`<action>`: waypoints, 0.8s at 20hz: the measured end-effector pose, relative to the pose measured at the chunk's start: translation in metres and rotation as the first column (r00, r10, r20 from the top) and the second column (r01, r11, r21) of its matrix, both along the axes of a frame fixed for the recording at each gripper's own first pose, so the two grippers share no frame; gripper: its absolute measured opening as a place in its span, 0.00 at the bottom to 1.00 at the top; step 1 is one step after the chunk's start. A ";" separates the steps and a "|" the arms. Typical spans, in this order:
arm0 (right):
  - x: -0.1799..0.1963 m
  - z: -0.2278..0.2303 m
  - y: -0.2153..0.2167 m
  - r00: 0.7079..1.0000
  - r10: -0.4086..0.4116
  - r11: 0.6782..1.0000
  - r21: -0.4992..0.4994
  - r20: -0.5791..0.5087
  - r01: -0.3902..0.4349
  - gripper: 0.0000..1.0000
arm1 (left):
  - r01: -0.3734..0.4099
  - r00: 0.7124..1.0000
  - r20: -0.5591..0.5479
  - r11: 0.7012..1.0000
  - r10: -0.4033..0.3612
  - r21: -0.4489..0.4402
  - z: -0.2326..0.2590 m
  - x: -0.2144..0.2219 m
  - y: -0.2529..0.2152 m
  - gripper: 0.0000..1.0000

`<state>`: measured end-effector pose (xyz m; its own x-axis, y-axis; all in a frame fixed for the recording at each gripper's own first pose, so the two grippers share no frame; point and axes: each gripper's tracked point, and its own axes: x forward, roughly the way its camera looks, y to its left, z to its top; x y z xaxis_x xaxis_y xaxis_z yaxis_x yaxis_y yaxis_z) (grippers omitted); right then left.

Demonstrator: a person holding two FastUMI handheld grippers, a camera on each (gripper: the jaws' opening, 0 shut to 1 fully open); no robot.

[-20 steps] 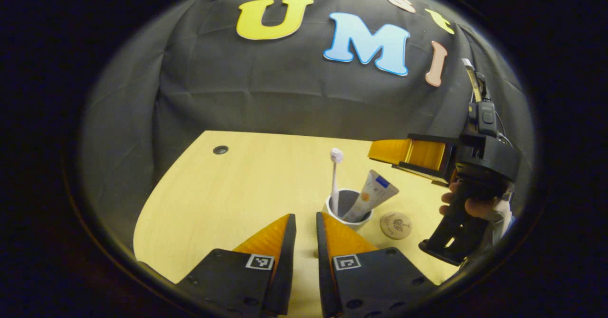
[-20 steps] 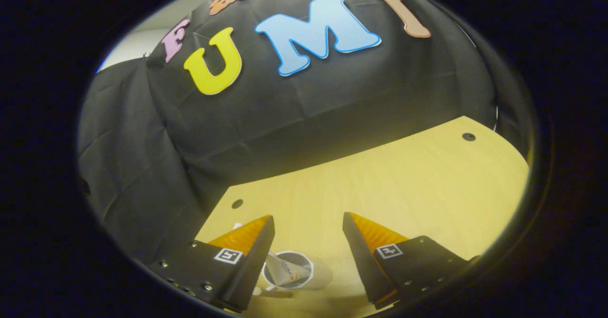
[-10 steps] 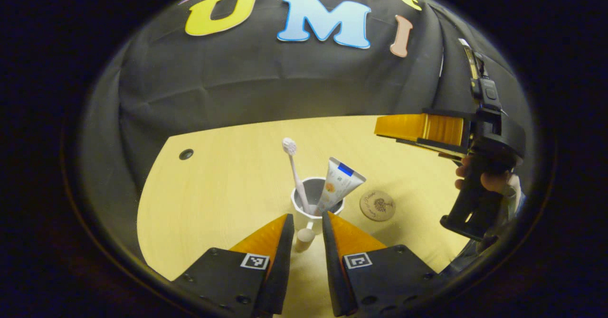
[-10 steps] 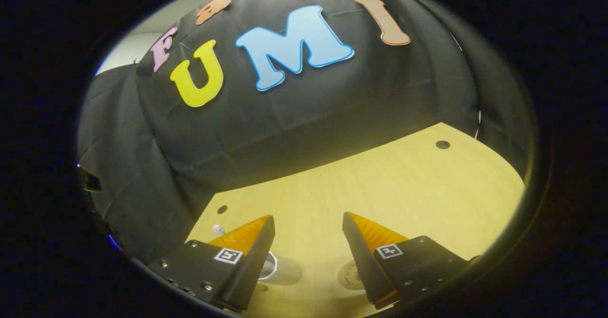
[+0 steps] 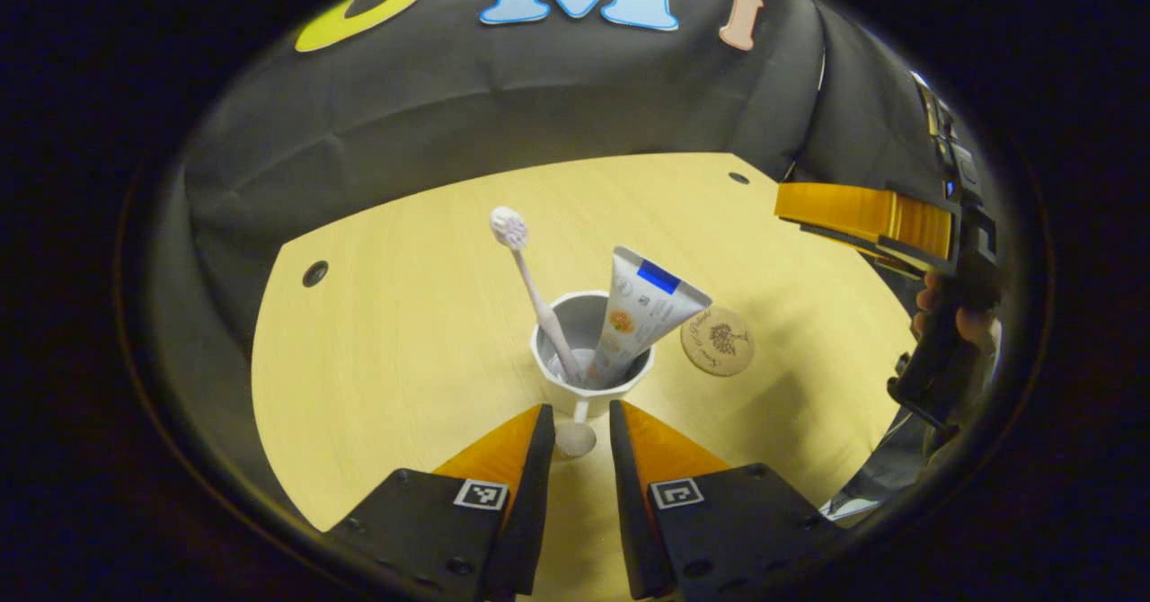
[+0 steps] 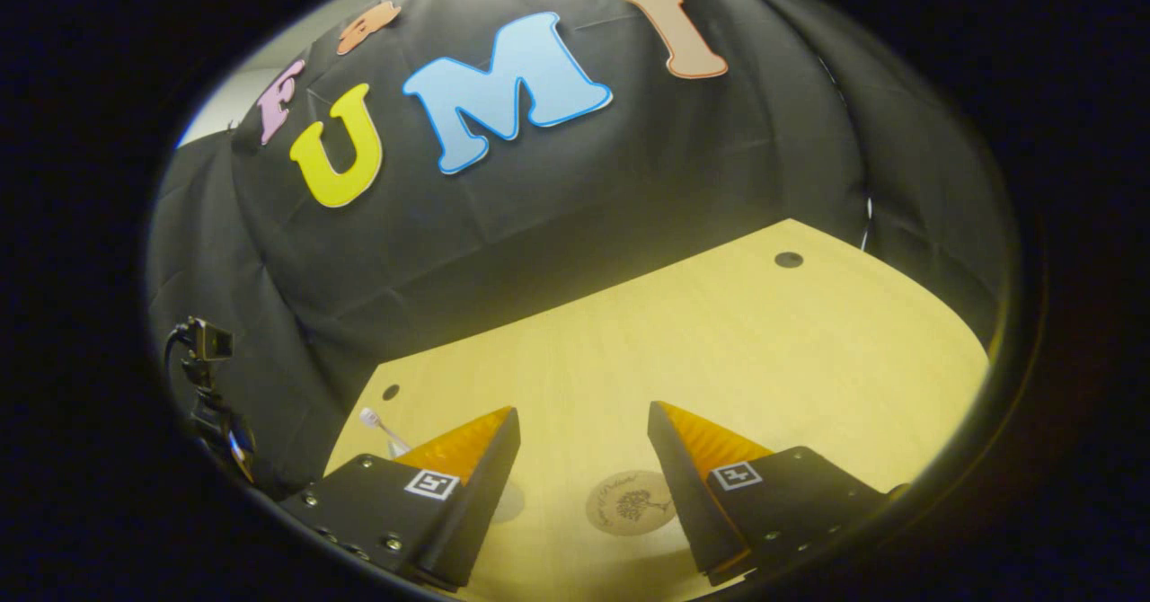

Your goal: Put the toothbrush and toothpaste on the desktop into the cup, then pick up the cup and place it on the coaster on the desktop.

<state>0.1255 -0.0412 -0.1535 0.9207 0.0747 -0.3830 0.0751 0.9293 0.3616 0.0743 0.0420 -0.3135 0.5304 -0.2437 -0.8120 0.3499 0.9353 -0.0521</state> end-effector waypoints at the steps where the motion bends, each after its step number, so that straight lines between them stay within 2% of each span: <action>1: -0.002 -0.002 -0.005 1.000 -0.009 1.000 -0.001 -0.007 0.009 0.86 | 0.016 1.000 -0.020 1.000 -0.016 0.015 -0.005 0.002 -0.001 0.46; 9: -0.020 -0.018 -0.038 0.995 -0.073 0.997 0.007 -0.064 0.073 0.86 | 0.130 0.975 -0.190 0.988 -0.111 0.089 -0.048 0.011 -0.002 0.47; 10: -0.022 -0.019 -0.041 0.995 -0.078 0.997 0.010 -0.069 0.079 0.87 | 0.141 0.971 -0.208 0.985 -0.118 0.097 -0.051 0.011 -0.001 0.41; 11: -0.024 -0.021 -0.044 0.994 -0.084 0.996 0.012 -0.074 0.085 0.87 | 0.152 0.966 -0.224 0.983 -0.126 0.104 -0.054 0.011 0.001 0.41; 12: -0.025 -0.023 -0.046 0.993 -0.088 0.996 0.014 -0.080 0.090 0.87 | 0.160 0.962 -0.239 0.981 -0.130 0.111 -0.057 0.012 0.004 0.43; 14: -0.027 -0.026 -0.050 0.991 -0.096 0.995 0.016 -0.091 0.098 0.87 | 0.165 0.953 -0.275 0.978 -0.126 0.125 -0.066 0.013 0.007 0.41; 15: -0.029 -0.027 -0.052 0.990 -0.098 0.995 0.020 -0.097 0.101 0.87 | 0.166 0.948 -0.293 0.978 -0.123 0.129 -0.071 0.014 0.006 0.47; 16: -0.031 -0.029 -0.054 0.989 -0.101 0.994 0.023 -0.103 0.104 0.87 | 0.170 0.945 -0.302 0.976 -0.123 0.135 -0.073 0.013 0.007 0.44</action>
<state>0.0942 -0.0949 -0.1830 0.8805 -0.0062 -0.4741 0.2074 0.9043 0.3732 0.0869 0.0487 -0.3866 0.2337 -0.1579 -0.9594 0.4748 0.8796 -0.0291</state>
